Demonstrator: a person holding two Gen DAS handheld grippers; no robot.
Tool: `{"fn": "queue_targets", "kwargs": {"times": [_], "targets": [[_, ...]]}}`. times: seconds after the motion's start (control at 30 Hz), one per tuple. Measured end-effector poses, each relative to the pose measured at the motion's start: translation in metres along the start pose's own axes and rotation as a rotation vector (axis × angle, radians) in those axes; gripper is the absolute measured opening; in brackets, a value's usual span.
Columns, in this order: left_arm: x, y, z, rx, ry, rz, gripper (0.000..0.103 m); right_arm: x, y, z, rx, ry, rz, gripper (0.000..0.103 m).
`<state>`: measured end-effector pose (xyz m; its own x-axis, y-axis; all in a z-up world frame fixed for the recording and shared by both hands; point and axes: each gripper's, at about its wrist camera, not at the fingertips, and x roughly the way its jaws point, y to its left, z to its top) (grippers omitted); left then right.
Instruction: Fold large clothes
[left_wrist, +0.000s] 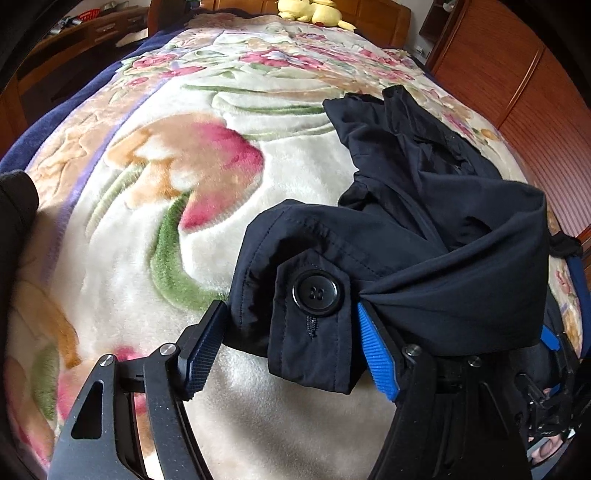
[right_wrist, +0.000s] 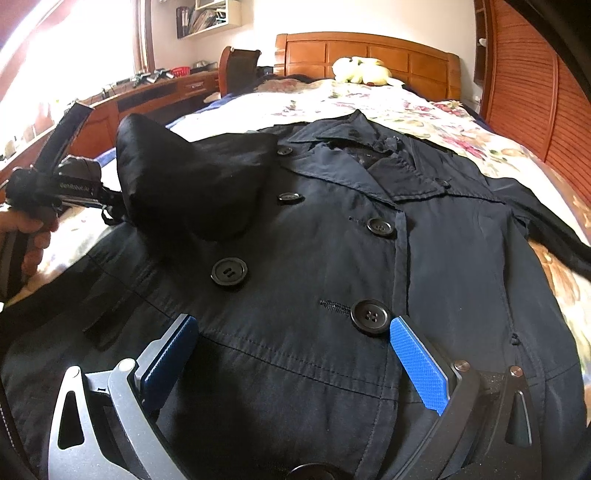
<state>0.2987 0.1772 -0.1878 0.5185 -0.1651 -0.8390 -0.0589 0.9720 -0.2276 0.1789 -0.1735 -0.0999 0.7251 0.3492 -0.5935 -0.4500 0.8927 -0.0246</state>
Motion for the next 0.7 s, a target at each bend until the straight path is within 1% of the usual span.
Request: {"fn": "queue_targets", "kwargs": {"times": [0.03, 0.07, 0.13, 0.17, 0.2, 0.3, 0.4, 0.5, 0.57, 0.6, 0.7], "targets": [[-0.001, 0.001, -0.001, -0.003, -0.003, -0.013, 0.06, 0.001, 0.0, 0.0, -0.003, 0.002, -0.004, 0.103], [-0.001, 0.001, -0.002, -0.003, -0.003, -0.016, 0.057, 0.001, 0.001, 0.001, -0.005, 0.003, -0.007, 0.103], [-0.004, -0.001, -0.003, 0.003, -0.003, -0.013, 0.038, 0.002, 0.002, 0.001, -0.009, 0.006, -0.013, 0.103], [-0.006, -0.002, -0.003, 0.009, -0.008, -0.03, 0.033, 0.003, 0.002, 0.001, -0.011, 0.009, -0.015, 0.103], [-0.009, -0.003, -0.003, 0.013, -0.016, -0.037, 0.03, 0.003, 0.003, 0.001, -0.013, 0.011, -0.017, 0.103], [-0.026, -0.014, -0.001, 0.045, -0.06, -0.006, 0.021, 0.0, 0.001, 0.0, -0.009, -0.002, -0.002, 0.103], [-0.051, -0.03, 0.005, 0.063, -0.128, 0.005, 0.019, -0.003, -0.003, -0.001, 0.009, -0.014, 0.023, 0.103], [-0.081, -0.066, 0.017, 0.117, -0.204, 0.004, 0.019, -0.004, -0.005, -0.002, 0.016, -0.018, 0.033, 0.103], [-0.097, -0.089, 0.025, 0.147, -0.242, -0.021, 0.019, -0.009, -0.007, -0.003, 0.022, -0.037, 0.044, 0.103], [-0.106, -0.108, 0.03, 0.169, -0.263, -0.04, 0.019, -0.012, -0.009, -0.004, 0.032, -0.05, 0.051, 0.103], [-0.119, -0.147, 0.036, 0.219, -0.301, -0.071, 0.019, -0.028, -0.025, -0.004, 0.092, -0.084, 0.065, 0.103]]}}
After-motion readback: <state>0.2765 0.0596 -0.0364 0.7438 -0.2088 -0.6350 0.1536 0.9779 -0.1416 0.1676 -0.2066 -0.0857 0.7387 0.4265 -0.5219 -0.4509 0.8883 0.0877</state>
